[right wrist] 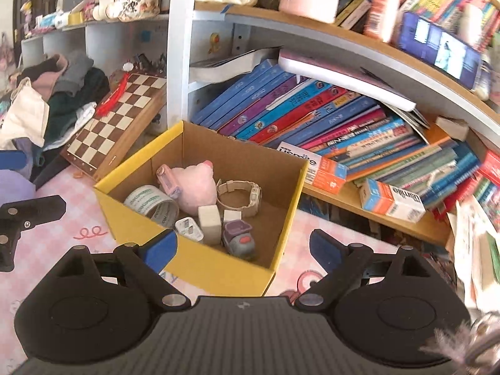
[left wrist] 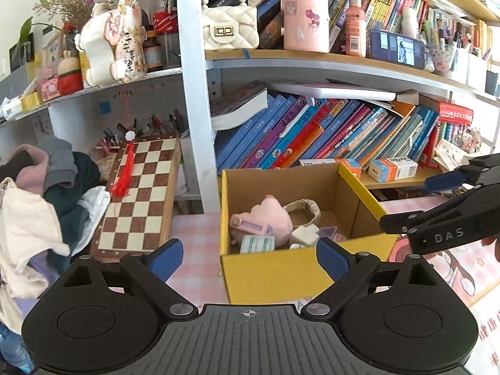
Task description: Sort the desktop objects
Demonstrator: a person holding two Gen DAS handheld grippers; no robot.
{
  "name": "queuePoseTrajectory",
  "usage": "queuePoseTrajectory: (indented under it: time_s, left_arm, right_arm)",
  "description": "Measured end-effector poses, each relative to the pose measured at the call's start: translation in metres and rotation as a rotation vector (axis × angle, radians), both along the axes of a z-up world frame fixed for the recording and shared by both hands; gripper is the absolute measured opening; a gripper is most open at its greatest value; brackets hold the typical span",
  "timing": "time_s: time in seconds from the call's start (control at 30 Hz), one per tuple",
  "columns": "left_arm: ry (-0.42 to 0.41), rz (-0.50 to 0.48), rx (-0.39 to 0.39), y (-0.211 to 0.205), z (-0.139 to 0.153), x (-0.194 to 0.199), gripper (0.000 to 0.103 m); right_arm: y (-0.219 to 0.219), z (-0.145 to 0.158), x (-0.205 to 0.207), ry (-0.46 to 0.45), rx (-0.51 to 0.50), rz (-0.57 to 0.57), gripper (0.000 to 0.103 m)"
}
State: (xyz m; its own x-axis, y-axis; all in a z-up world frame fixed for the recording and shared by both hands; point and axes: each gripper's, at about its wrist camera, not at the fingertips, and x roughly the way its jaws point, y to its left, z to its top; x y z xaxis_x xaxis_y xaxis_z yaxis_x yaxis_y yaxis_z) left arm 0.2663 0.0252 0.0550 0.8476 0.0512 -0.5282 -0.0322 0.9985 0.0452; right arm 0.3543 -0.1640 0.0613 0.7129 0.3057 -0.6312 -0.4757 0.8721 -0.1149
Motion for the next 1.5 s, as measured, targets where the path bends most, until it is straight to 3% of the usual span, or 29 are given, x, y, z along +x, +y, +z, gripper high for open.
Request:
queuePoseTrajectory:
  time_s: [0.6, 0.97, 1.2, 1.5]
  left_arm:
    - [0.001, -0.037, -0.012, 0.007, 0.001, -0.062, 0.097]
    - [0.028, 0.0, -0.017, 0.002, -0.019, -0.104, 0.1]
    - [0.056, 0.018, -0.016, -0.003, -0.035, -0.129, 0.1]
    - [0.004, 0.031, 0.017, -0.01, -0.035, -0.153, 0.103]
  right_arm:
    - [-0.012, -0.007, -0.106, -0.005, 0.063, -0.136, 0.097]
    - [-0.022, -0.029, -0.166, 0.009, 0.141, -0.264, 0.102]
    - [-0.022, -0.051, -0.2, 0.016, 0.096, -0.282, 0.103]
    - [-0.025, -0.063, -0.237, 0.014, 0.105, -0.341, 0.103]
